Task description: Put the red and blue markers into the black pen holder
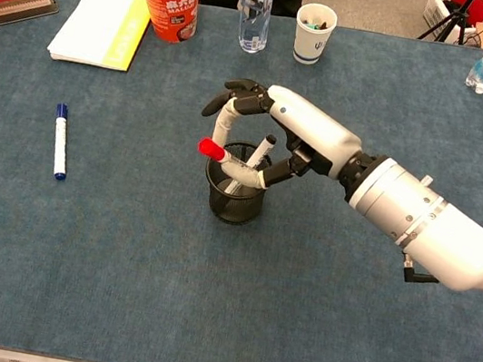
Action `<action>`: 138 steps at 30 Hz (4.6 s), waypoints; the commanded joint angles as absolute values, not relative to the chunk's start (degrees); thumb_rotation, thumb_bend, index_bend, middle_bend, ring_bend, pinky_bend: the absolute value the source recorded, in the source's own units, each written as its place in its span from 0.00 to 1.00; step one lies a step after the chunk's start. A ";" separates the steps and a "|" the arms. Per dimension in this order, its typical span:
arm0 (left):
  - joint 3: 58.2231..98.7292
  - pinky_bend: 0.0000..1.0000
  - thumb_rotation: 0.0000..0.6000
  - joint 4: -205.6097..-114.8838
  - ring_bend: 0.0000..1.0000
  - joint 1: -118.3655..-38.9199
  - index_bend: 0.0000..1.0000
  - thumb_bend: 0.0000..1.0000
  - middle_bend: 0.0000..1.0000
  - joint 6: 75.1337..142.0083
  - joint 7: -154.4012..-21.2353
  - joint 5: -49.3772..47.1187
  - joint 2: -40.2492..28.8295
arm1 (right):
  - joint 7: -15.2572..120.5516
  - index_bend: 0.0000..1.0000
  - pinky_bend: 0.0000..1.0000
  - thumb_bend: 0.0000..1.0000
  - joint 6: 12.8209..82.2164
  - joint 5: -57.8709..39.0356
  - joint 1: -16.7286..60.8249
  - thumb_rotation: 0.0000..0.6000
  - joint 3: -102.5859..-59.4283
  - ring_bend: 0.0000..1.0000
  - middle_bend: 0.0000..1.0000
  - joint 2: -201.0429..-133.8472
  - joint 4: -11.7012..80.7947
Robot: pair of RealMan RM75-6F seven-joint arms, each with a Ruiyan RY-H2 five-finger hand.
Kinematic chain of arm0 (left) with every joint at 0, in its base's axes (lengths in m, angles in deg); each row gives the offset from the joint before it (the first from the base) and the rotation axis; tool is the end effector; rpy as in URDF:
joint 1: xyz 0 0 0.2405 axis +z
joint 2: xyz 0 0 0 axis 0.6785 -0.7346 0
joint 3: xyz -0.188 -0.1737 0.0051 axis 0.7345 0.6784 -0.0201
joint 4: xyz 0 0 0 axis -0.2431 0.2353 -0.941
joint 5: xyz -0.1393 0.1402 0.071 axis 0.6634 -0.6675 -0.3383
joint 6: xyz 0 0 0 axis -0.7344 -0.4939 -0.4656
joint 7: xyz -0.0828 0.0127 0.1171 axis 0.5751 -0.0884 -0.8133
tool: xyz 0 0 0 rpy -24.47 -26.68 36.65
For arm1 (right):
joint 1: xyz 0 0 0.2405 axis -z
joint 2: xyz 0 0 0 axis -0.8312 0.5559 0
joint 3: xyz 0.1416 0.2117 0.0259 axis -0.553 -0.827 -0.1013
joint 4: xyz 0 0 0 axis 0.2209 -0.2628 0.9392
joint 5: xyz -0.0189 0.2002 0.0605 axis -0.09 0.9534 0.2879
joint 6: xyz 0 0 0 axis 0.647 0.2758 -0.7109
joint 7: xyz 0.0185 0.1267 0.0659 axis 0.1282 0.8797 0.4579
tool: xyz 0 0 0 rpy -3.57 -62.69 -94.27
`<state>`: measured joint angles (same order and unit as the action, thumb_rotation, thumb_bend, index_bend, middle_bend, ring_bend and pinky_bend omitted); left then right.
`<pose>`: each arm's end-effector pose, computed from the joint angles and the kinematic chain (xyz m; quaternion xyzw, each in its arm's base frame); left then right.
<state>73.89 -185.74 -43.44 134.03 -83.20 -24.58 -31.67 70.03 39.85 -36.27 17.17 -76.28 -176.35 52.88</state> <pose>-0.3086 0.1602 0.2015 -0.5457 -0.3976 -0.4090 0.6139 -0.0878 -0.2608 -0.0451 0.6902 -0.5088 0.5032 0.1075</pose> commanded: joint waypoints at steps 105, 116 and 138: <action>51.60 0.08 1.00 -111.42 0.00 -76.17 0.44 0.23 0.10 127.73 -62.15 -56.39 4.22 | 52.19 0.27 0.00 0.36 60.99 -32.19 38.64 1.00 -76.50 0.05 0.24 -148.21 65.98; 50.35 0.08 1.00 -111.83 0.00 -76.98 0.46 0.23 0.10 127.02 -63.04 -55.96 4.78 | 52.99 0.27 0.00 0.36 61.32 -32.36 39.12 1.00 -76.78 0.05 0.24 -147.96 65.74; 49.11 0.08 1.00 -111.85 0.00 -77.11 0.49 0.23 0.11 126.47 -63.28 -54.79 5.29 | 53.41 0.28 0.00 0.36 62.22 -33.01 40.16 1.00 -76.89 0.05 0.24 -147.27 66.15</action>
<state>49.11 -111.86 -77.10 126.46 -63.27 -54.79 5.28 53.41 62.22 -33.01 40.17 -76.89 -147.28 66.15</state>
